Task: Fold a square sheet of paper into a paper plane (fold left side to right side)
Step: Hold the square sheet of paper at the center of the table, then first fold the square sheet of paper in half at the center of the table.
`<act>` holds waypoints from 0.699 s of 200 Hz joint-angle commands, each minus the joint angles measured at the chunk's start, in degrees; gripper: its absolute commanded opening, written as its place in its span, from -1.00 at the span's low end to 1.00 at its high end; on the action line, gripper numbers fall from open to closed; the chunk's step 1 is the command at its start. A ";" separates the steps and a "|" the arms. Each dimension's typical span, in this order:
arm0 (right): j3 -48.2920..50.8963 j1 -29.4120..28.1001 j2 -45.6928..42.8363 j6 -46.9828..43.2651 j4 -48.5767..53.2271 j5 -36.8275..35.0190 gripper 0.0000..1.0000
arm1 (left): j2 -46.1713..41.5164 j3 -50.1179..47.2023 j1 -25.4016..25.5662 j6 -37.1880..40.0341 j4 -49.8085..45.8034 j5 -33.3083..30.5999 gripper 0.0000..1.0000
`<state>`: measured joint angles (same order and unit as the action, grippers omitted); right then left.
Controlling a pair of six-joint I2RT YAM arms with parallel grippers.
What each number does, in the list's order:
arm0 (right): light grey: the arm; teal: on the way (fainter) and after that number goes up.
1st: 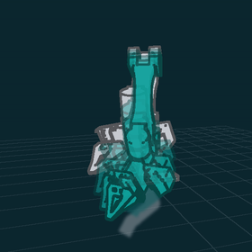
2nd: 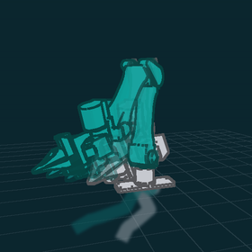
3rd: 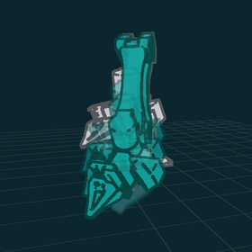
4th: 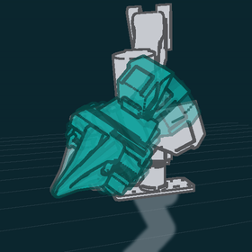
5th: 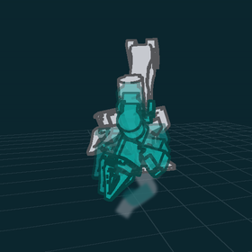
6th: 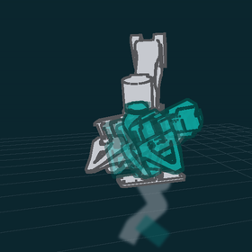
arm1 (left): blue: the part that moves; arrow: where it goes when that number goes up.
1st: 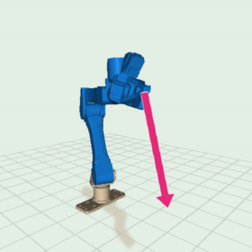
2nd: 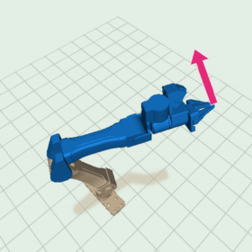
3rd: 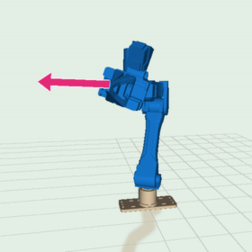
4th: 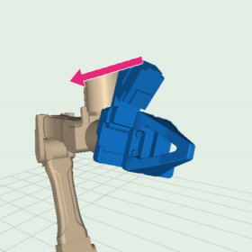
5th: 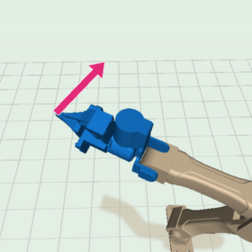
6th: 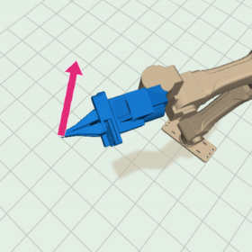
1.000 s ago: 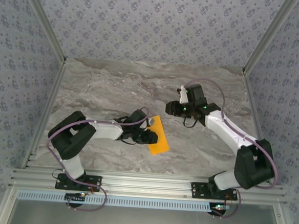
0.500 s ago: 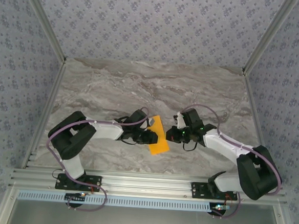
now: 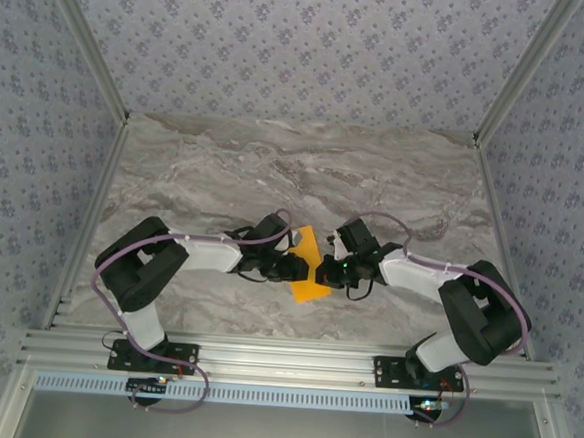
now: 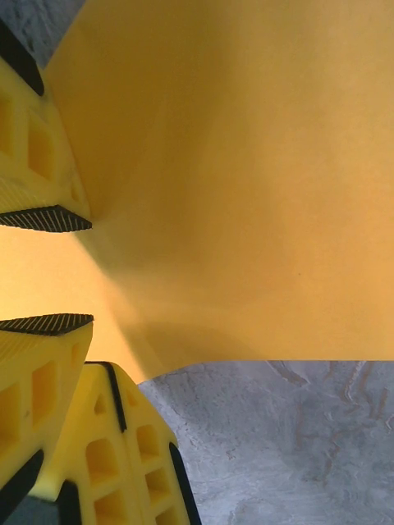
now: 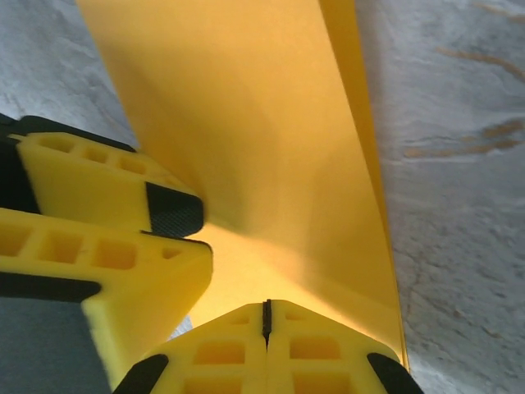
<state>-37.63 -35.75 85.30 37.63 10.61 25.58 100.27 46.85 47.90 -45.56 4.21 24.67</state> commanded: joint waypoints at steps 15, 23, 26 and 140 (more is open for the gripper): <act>0.58 -0.10 2.52 -1.01 7.25 -3.79 -1.00 | 2.48 1.80 1.30 0.30 -0.02 -1.66 -0.30; 0.45 -0.11 3.13 -1.07 7.96 -4.33 -1.00 | 2.34 2.25 1.19 0.21 0.01 -1.51 -0.30; 0.45 -0.11 3.51 -1.14 8.22 -4.50 -1.00 | 2.26 2.44 1.07 0.23 0.07 -1.47 -0.30; -0.58 -0.28 6.99 -3.83 11.18 -8.30 -1.00 | 2.55 6.44 -2.90 3.63 -4.21 -3.23 -0.30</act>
<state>-39.68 -35.64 88.97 35.48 15.53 23.86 101.54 52.73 45.43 -43.53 2.11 22.46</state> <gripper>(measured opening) 0.026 0.350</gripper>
